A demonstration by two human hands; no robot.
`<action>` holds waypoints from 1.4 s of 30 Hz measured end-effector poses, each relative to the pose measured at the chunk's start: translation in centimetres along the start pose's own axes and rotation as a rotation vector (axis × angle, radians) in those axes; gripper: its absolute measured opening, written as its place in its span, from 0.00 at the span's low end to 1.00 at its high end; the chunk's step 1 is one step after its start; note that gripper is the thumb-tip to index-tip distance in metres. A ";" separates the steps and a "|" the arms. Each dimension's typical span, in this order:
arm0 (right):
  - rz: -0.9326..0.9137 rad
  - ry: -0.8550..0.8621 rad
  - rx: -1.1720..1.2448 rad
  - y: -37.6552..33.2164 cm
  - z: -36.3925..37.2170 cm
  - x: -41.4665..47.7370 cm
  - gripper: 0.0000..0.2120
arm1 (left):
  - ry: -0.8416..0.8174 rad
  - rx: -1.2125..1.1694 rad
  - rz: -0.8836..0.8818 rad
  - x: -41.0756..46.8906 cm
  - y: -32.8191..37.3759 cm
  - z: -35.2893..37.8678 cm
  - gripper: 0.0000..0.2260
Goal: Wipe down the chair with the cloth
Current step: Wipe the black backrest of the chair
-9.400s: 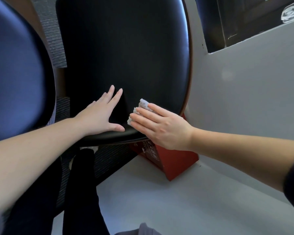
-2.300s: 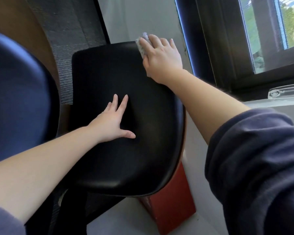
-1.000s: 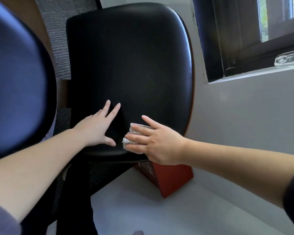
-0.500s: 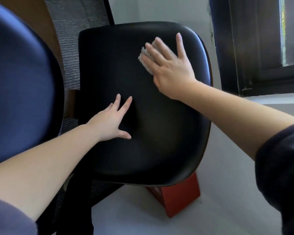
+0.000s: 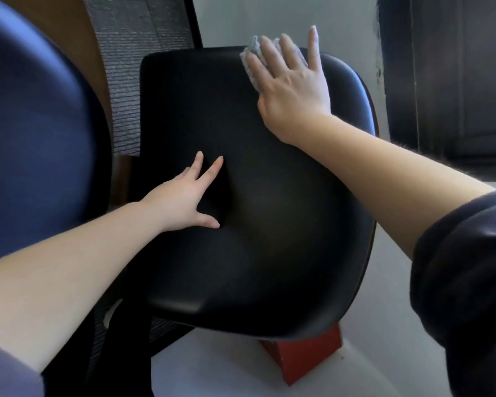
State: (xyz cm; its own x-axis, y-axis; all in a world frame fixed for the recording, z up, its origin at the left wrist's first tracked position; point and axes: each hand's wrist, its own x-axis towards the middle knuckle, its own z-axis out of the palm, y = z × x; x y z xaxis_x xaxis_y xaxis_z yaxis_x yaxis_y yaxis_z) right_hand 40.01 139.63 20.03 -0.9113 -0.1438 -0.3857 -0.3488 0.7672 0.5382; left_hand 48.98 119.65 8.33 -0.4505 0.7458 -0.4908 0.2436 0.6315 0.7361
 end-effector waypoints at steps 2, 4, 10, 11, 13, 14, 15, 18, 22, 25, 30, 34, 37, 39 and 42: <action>-0.090 -0.016 -0.050 -0.5 0.1 -1.3 0.29 | -0.015 -0.010 -0.003 -0.4 -0.2 0.5 0.56; -0.197 -0.056 -0.070 -1.6 0.4 -3.1 0.29 | -0.028 -0.006 0.001 -1.1 -0.3 1.2 0.56; -0.397 -0.216 0.022 -6.1 1.3 -9.0 0.29 | -0.083 0.011 0.010 -3.2 -0.7 3.5 0.56; -0.415 -0.234 0.040 -6.5 1.3 -9.7 0.29 | -0.094 0.014 0.009 -3.4 -0.8 3.8 0.56; -0.453 -0.280 0.062 -7.4 1.5 -11.3 0.29 | -0.118 0.011 0.006 -4.1 -0.9 4.5 0.56; -0.470 -0.298 0.072 -7.8 1.6 -12.1 0.29 | -0.125 0.009 0.005 -4.3 -1.0 4.8 0.56; -0.486 -0.313 0.086 -8.3 1.5 -12.9 0.29 | -0.134 0.008 0.005 -4.6 -1.1 5.2 0.56; -0.516 -0.336 0.122 -9.6 1.4 -15.5 0.31 | -0.158 0.004 0.006 -5.7 -1.3 6.2 0.56; -0.545 -0.347 0.194 -11.3 1.3 -18.8 0.30 | -0.183 0.023 0.012 -6.9 -1.4 7.2 0.56; -0.593 -0.327 0.224 -12.3 1.0 -21.2 0.29 | -0.190 0.046 0.023 -7.8 -1.5 7.6 0.55; -0.705 -0.276 0.167 -12.9 1.0 -24.2 0.29 | -0.194 0.093 0.022 -9.1 -1.3 8.2 0.53; -0.789 -0.246 0.105 -13.3 0.8 -25.8 0.28 | -0.198 0.108 0.006 -10.0 -1.0 8.5 0.51; -0.874 -0.234 0.021 -13.5 0.6 -26.9 0.27 | -0.215 0.124 -0.014 -10.8 -0.8 8.6 0.50; -0.904 -0.228 -0.040 -13.5 0.2 -27.2 0.27 | -0.221 0.139 -0.024 -11.2 -0.7 8.7 0.49; -0.922 -0.237 -0.067 -13.5 0.0 -27.3 0.26 | -0.220 0.146 -0.032 -11.7 -0.6 9.0 0.49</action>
State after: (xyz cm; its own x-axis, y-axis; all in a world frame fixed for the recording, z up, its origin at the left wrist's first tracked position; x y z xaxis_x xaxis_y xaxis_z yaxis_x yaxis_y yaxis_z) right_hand 69.58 133.22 23.24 -0.2057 -0.5379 -0.8176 -0.9261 0.3770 -0.0150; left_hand 61.82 112.48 9.42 -0.2663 0.7432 -0.6138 0.3607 0.6673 0.6516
